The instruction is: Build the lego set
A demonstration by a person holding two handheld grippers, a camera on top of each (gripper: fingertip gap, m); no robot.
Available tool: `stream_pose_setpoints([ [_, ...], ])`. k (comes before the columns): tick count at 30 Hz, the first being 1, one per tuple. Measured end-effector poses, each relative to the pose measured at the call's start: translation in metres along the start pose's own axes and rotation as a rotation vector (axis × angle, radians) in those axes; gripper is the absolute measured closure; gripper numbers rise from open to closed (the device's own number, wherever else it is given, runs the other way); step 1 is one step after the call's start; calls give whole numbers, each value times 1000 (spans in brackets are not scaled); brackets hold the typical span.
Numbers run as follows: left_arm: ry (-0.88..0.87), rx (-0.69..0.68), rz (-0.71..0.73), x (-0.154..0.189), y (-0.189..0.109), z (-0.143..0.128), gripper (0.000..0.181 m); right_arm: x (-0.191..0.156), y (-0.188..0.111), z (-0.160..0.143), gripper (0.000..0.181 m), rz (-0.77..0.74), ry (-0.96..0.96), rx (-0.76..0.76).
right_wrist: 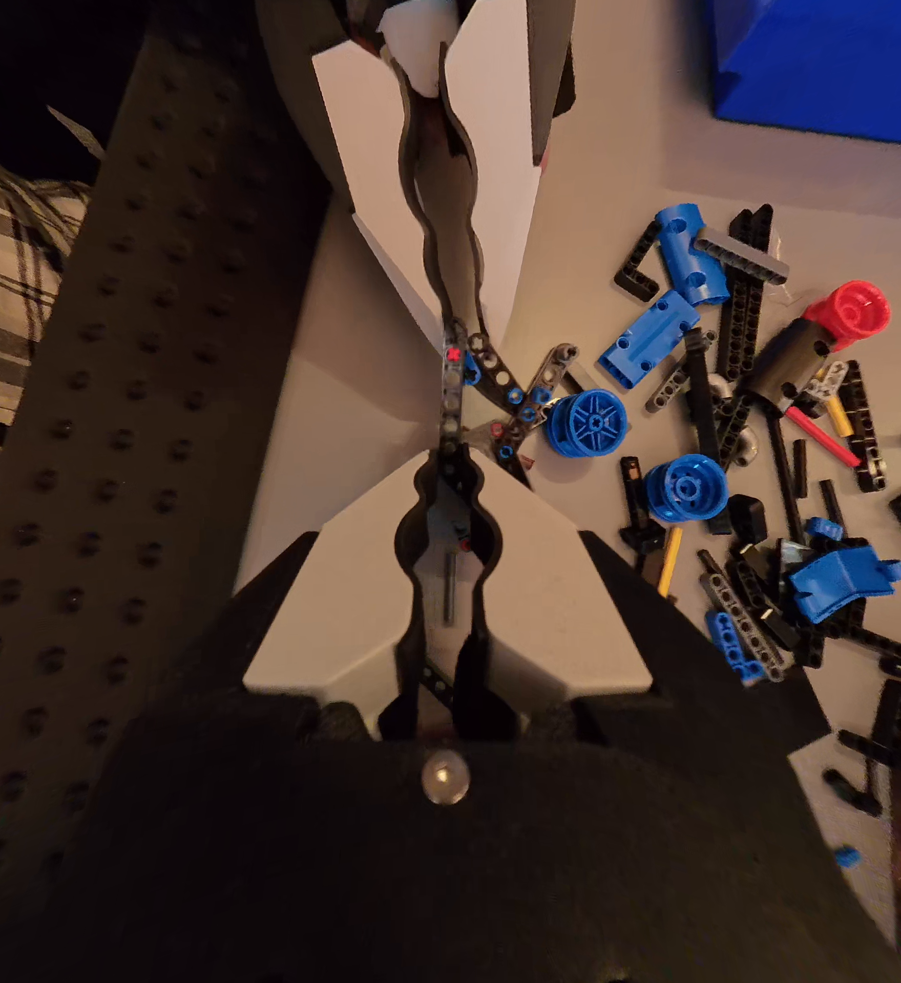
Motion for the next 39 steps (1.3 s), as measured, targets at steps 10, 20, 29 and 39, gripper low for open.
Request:
stream_pose_setpoints([
  [10,16,-11,8,1,0,-4,179,11,-24,-18,145,-79,14,6],
  [20,-82,14,-15,-3,-1,1,179,-3,-7,-28,126,-154,-128,-85],
  [29,-300,63,-125,-6,-1,11,179,13,14,-31,139,-215,-125,-127],
  [39,-187,37,-45,-11,0,7,156,8,12,-29,142,-18,-6,-40],
])
Point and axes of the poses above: each gripper's, where its closed fingertips meet, y out along the fingers, z out of its top, x = y × z across the jaws, the point moved 3 cm from there along -y, back along the fingers, and after that the axes turned 10 degrees about -y, right-handed, at the moved point
